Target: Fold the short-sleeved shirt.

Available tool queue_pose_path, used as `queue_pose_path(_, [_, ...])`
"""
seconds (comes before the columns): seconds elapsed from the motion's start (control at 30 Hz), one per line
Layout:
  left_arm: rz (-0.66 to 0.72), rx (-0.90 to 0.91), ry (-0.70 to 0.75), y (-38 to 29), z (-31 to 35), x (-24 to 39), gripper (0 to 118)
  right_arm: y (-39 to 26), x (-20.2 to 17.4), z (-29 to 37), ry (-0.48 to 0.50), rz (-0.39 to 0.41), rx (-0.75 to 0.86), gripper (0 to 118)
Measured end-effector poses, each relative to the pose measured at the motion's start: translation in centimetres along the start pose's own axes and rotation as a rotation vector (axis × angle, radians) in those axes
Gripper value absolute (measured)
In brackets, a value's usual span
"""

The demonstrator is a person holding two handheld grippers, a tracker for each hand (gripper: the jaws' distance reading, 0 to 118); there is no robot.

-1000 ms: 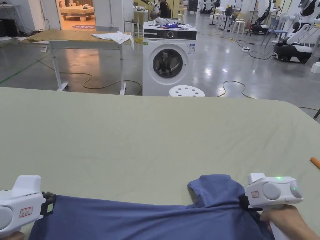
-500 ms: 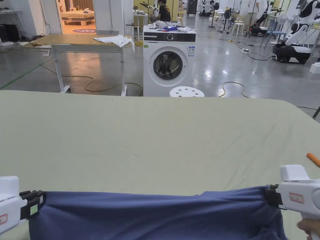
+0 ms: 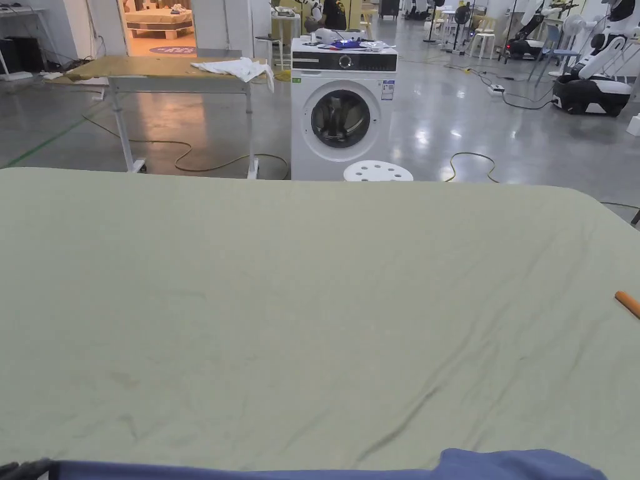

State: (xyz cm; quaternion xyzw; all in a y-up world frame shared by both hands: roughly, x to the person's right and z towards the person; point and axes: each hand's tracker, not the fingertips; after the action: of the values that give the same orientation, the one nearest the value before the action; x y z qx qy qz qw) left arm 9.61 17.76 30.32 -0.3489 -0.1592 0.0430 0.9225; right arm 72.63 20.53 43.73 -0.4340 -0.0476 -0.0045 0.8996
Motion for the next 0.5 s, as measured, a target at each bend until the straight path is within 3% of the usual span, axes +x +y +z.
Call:
queue_pose_path(0.27, [-0.058, -0.254, 0.049, -4.9, -2.1, 0.6, 0, -4.1, 0.1, -5.3, -0.037, 0.013, -0.167, 1])
queue_pose_path(0.4, [-0.076, -0.245, 0.075, -4.9, -2.7, 1.3, 1, -4.7, -0.3, -6.6, -0.034, 0.009, -0.158, 2])
queue_pose_path(0.47, [-0.090, -0.247, 0.100, -4.6, -2.7, 1.7, 11, -4.3, -0.5, -6.0, -0.056, 0.032, -0.149, 14])
queue_pose_path(0.5, [-0.103, -0.242, 0.095, -4.4, -2.7, 2.0, 14, -4.0, -0.7, -5.6, -0.070, 0.037, -0.146, 28])
